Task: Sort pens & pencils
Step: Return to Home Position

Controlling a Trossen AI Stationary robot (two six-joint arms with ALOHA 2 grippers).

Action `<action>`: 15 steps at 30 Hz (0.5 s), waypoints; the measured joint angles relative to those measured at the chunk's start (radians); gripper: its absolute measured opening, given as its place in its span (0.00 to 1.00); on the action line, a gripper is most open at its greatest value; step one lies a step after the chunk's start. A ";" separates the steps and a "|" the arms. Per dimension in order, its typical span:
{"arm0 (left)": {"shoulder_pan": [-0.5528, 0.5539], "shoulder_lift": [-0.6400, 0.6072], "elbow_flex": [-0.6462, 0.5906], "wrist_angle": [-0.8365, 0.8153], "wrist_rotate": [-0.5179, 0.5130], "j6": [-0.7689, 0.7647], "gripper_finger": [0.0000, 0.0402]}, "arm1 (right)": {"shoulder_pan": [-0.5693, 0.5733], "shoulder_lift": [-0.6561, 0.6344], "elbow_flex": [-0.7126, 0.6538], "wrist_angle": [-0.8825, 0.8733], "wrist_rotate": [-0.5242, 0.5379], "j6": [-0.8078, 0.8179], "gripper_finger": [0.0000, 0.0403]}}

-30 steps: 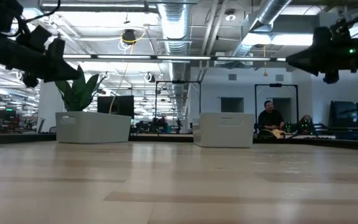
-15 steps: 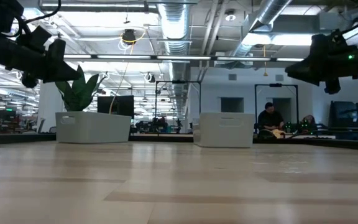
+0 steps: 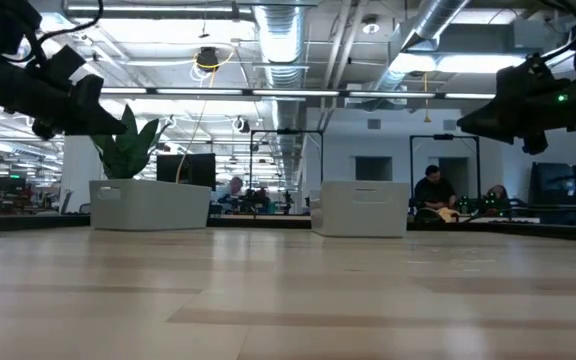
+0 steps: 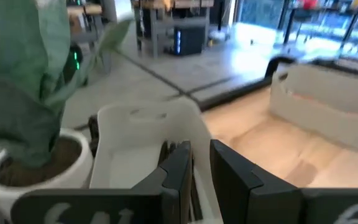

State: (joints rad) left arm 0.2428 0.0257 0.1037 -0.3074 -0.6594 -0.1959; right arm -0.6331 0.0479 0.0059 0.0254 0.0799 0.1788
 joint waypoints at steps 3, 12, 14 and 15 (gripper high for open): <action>0.000 0.004 0.009 -0.051 0.008 -0.026 0.12 | 0.000 0.000 0.000 0.000 0.000 0.000 0.30; 0.000 0.005 0.008 -0.047 0.059 -0.019 0.12 | 0.000 0.000 0.000 0.000 0.000 -0.003 0.30; 0.000 0.005 0.008 -0.046 0.060 -0.038 0.12 | 0.000 0.000 0.000 0.000 0.000 -0.003 0.30; 0.000 0.005 0.008 -0.045 0.060 -0.045 0.12 | 0.000 0.000 0.000 0.000 0.000 -0.003 0.30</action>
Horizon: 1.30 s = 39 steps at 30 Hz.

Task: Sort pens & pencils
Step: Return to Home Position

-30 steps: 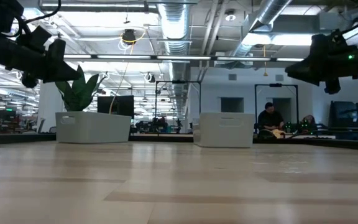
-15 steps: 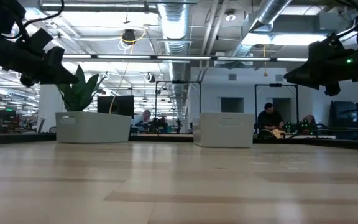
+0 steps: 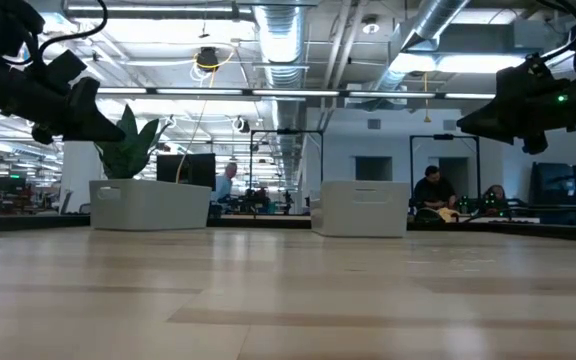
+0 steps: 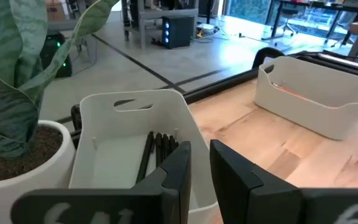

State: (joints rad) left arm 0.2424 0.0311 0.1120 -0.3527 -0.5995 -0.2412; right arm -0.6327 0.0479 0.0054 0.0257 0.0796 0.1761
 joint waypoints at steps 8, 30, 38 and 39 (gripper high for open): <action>0.000 0.000 0.000 0.003 0.000 -0.005 0.12 | 0.000 0.000 0.000 0.000 0.000 0.000 0.30; 0.000 0.000 -0.001 0.005 -0.001 -0.006 0.12 | 0.000 0.000 -0.001 0.000 0.000 0.000 0.30; -0.010 0.000 -0.001 0.006 -0.003 -0.006 0.12 | 0.000 0.000 -0.001 0.000 0.000 0.000 0.30; -0.020 0.000 -0.001 0.006 -0.003 -0.006 0.12 | 0.000 0.000 -0.001 0.000 0.000 0.000 0.30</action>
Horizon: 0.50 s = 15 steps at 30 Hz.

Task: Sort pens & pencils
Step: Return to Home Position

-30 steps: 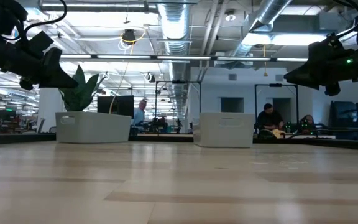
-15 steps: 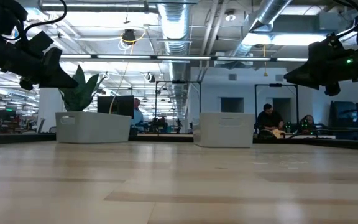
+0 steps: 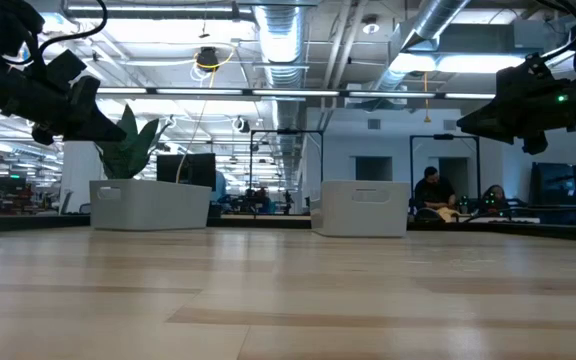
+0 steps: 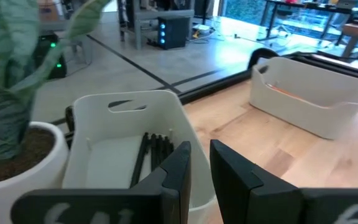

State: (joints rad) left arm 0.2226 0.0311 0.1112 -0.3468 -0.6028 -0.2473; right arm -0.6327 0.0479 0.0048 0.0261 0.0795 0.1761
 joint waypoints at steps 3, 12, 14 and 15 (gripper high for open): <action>-0.024 0.000 0.000 0.000 0.001 0.000 0.12 | 0.000 0.000 0.000 0.000 0.000 0.000 0.30; -0.031 0.000 0.000 0.000 0.001 0.000 0.12 | 0.000 0.000 0.000 0.000 0.000 0.000 0.30; -0.031 0.000 0.000 0.000 0.001 0.000 0.12 | 0.000 0.000 0.000 0.000 0.000 0.000 0.30; -0.030 0.000 0.000 0.000 0.001 0.000 0.12 | 0.000 0.000 0.000 0.000 0.000 0.000 0.30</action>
